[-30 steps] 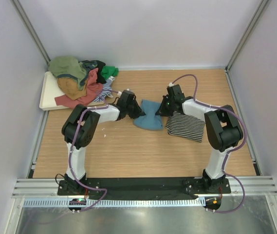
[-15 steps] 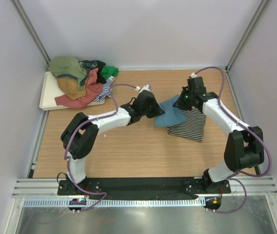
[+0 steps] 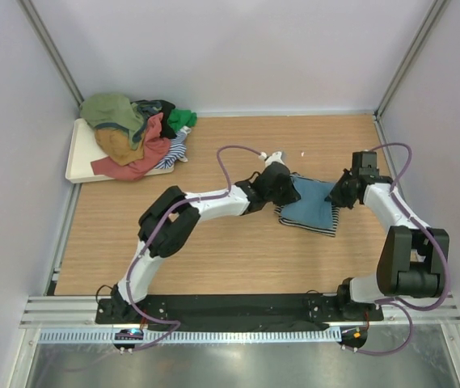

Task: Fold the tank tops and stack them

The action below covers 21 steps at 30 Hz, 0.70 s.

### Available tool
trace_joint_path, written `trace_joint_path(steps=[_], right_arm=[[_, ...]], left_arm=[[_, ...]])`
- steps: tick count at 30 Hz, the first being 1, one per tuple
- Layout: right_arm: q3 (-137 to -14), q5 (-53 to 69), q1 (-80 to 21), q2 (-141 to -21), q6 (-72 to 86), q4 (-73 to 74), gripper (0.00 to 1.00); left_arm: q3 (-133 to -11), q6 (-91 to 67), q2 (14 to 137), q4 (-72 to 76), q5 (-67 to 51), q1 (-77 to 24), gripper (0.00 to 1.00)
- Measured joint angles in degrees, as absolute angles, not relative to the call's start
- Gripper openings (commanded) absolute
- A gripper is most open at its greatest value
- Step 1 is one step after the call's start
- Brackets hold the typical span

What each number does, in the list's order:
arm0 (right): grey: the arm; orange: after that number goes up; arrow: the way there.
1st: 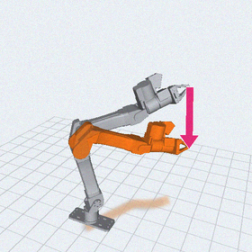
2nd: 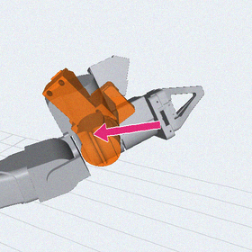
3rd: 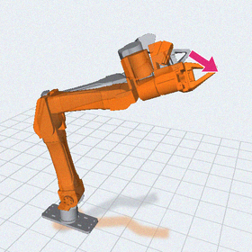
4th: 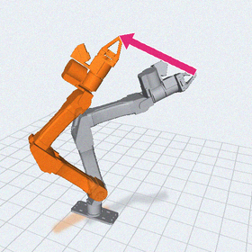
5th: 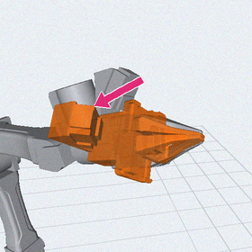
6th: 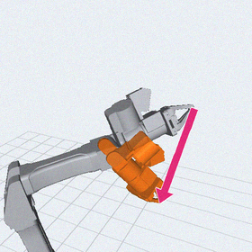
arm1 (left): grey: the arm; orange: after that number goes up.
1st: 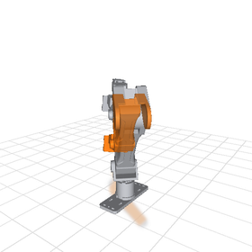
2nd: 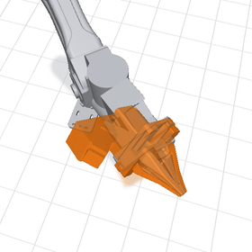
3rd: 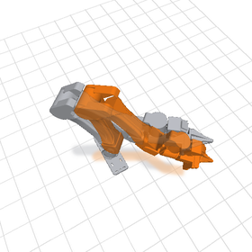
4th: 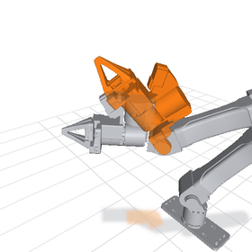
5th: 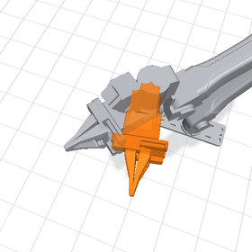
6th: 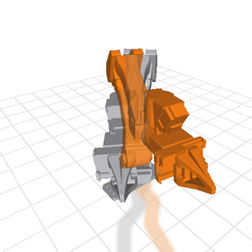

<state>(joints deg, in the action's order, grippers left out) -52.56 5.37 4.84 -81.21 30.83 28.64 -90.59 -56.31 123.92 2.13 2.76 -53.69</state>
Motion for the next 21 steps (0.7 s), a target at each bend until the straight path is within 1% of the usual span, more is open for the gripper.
trace_joint_path(steps=[1, 2, 3, 4, 5, 6, 7, 8, 9, 11, 12, 15, 18, 19, 20, 21], right_arm=[[-51.3, 5.3, 5.2, -81.2, 31.0, 28.4, 0.09], [-50.5, 5.2, 5.5, -81.3, 31.2, 28.2, 0.13], [-50.0, 5.2, 5.8, -81.4, 31.4, 28.1, 0.23], [-49.8, 5.2, 6.0, -81.8, 31.7, 28.0, 0.27], [-49.8, 5.1, 6.1, -82.4, 31.9, 27.6, 0.32], [-49.8, 4.8, 6.2, -83.0, 32.0, 27.0, 0.38], [-49.7, 4.3, 6.2, -83.4, 32.1, 26.5, 0.41], [-49.7, 3.8, 6.2, -83.7, 32.2, 26.1, 0.45], [-49.6, 3.4, 6.2, -83.7, 32.3, 25.7, 0.49], [-49.6, 2.0, 6.2, -83.6, 32.5, 25.0, 0.51], [-49.6, 1.6, 6.2, -83.5, 32.5, 24.7, 0.50], [-49.6, 0.0, 6.2, -83.1, 32.6, 24.1, 0.51], [-50.1, -1.2, 6.2, -83.0, 32.7, 24.4, 0.57], [-50.3, -1.4, 6.2, -83.0, 32.8, 24.6, 0.57], [-50.4, -1.5, 6.2, -82.9, 32.9, 24.9, 0.62], [-50.4, -1.7, 6.2, -82.7, 33.1, 25.3, 0.64]], left_arm=[[-90.6, -56.4, 124.9, 2.3, 2.8, -54.0, 0.00], [-90.6, -56.4, 125.7, 2.3, 2.9, -54.2, 0.04], [-90.6, -56.6, 126.6, 2.3, 2.9, -54.4, 0.09], [-90.6, -56.6, 127.2, 2.3, 3.0, -54.5, 0.17], [-90.6, -56.6, 127.5, 2.3, 3.2, -54.7, 0.35], [-90.6, -56.4, 127.6, 2.3, 3.6, -54.9, 0.42], [-90.6, -56.3, 127.6, 2.3, 4.2, -55.0, 0.47], [-90.6, -56.2, 127.6, 2.3, 5.0, -55.1, 0.55], [-90.6, -56.1, 127.5, 2.3, 5.6, -55.2, 0.57], [-90.6, -55.2, 127.5, 2.1, 6.9, -55.4, 0.64], [-90.6, -54.8, 127.5, 1.8, 7.6, -55.6, 0.65], [-90.6, -53.7, 127.2, 1.4, 9.0, -55.9, 0.66], [-91.9, -52.8, 127.1, -0.6, 9.3, -55.8, 0.66], [-92.4, -52.5, 127.1, -1.1, 9.3, -55.8, 0.66], [-92.9, -52.3, 127.1, -1.2, 9.3, -55.7, 0.66], [-93.1, -52.2, 127.1, -1.2, 9.3, -55.7, 0.67]])
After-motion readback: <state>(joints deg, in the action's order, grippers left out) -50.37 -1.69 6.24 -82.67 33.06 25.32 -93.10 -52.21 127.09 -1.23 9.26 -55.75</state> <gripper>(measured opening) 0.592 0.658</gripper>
